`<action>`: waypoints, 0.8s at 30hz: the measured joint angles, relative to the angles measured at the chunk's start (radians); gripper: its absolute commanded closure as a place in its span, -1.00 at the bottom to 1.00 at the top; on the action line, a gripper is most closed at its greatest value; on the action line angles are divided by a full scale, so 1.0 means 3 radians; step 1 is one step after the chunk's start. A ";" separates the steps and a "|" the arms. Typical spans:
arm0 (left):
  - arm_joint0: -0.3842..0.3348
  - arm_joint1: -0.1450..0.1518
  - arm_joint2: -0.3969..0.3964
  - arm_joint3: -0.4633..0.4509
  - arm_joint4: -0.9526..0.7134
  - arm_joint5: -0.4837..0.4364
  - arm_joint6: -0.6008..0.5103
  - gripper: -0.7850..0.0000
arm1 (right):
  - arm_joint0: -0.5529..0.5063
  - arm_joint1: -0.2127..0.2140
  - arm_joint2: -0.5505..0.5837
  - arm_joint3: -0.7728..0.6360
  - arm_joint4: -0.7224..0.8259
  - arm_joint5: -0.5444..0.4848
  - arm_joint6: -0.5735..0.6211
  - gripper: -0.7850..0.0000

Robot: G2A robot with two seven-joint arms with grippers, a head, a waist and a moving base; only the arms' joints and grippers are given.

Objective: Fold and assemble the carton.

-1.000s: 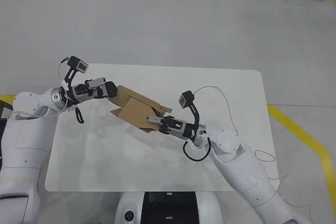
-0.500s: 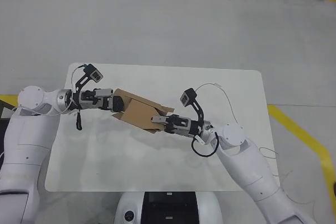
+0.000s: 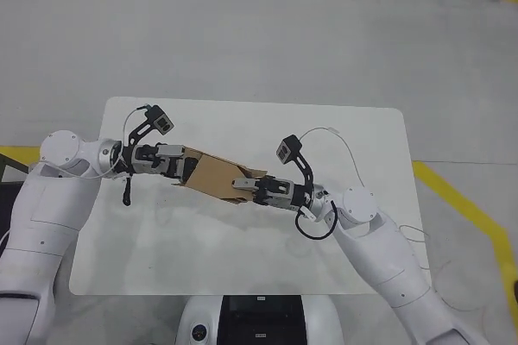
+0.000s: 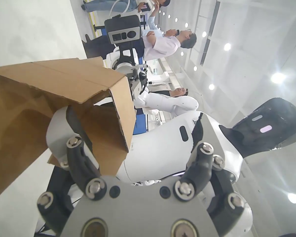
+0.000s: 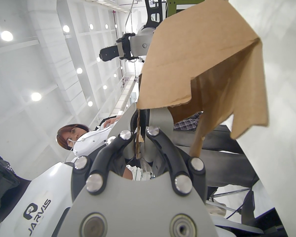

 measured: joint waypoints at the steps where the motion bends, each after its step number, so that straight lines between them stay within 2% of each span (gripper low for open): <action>1: -0.0004 0.0013 0.0026 -0.0012 -0.0027 0.0005 0.0000 -1.00 | 0.0005 -0.0002 -0.0008 0.0003 0.0003 0.0005 0.0001 1.00; 9: -0.0079 0.0115 0.0269 -0.0069 -0.0224 -0.0004 0.0000 -0.99 | 0.0056 -0.0023 -0.0081 0.0069 0.0027 0.0018 -0.0002 1.00; 11: -0.0104 0.0134 0.0324 -0.0048 -0.0273 -0.0035 0.0000 0.04 | 0.0061 -0.0026 -0.0090 0.0084 0.0045 0.0014 0.0001 1.00; 15: -0.0152 0.0161 0.0406 0.0005 -0.0372 -0.0087 0.0000 0.99 | 0.0059 -0.0030 -0.0094 0.0113 0.0070 -0.0003 0.0001 1.00; 24: -0.0249 0.0211 0.0601 0.0082 -0.0341 -0.0187 0.0000 1.00 | 0.0055 -0.0033 -0.0096 0.0117 0.0090 0.0005 -0.0006 0.98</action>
